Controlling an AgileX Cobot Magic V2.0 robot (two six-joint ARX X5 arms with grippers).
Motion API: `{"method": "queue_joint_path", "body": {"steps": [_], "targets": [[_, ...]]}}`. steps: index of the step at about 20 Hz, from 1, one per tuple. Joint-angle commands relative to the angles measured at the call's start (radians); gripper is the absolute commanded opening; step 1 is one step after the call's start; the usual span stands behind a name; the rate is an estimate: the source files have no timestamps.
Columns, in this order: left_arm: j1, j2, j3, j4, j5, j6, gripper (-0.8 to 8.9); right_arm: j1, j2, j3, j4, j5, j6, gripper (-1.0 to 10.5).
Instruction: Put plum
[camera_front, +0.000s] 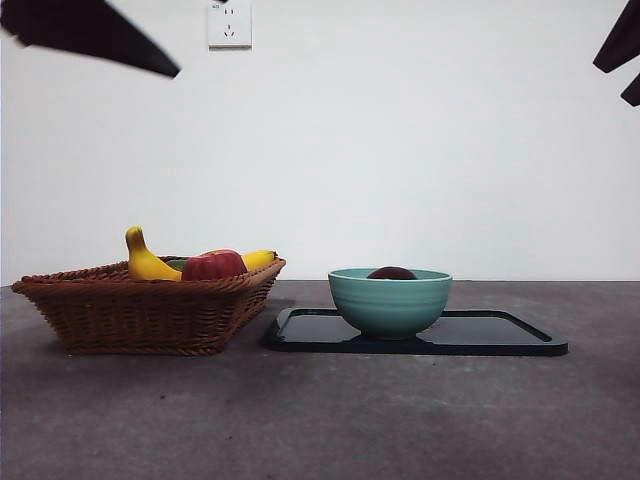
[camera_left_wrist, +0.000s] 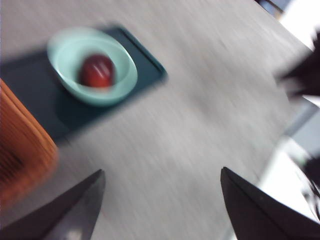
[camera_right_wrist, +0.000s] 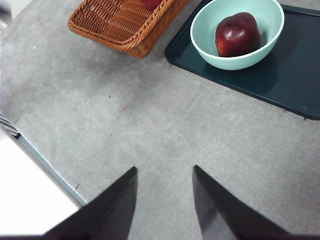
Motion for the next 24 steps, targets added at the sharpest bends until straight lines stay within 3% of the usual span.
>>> {"method": "queue_joint_path", "body": {"steps": [1, 13, 19, 24], "targets": [[-0.015, 0.108, 0.108, 0.014, -0.009, 0.007, 3.71, 0.005, 0.003, 0.006, 0.012, -0.002, -0.011, 1.8], [-0.040, 0.776, 0.647, 0.008, -0.135, 0.135, 3.71, 0.005, 0.003, 0.006, 0.009, -0.002, -0.011, 1.8], [-0.064, 0.957, 0.733, 0.035, -0.184, 0.213, 3.71, 0.005, 0.003, 0.006, 0.004, -0.002, -0.011, 1.8], [-0.067, 1.052, 0.740, 0.079, -0.198, 0.218, 3.71, 0.005, 0.003, 0.006, -0.002, -0.002, -0.011, 1.8]]}}
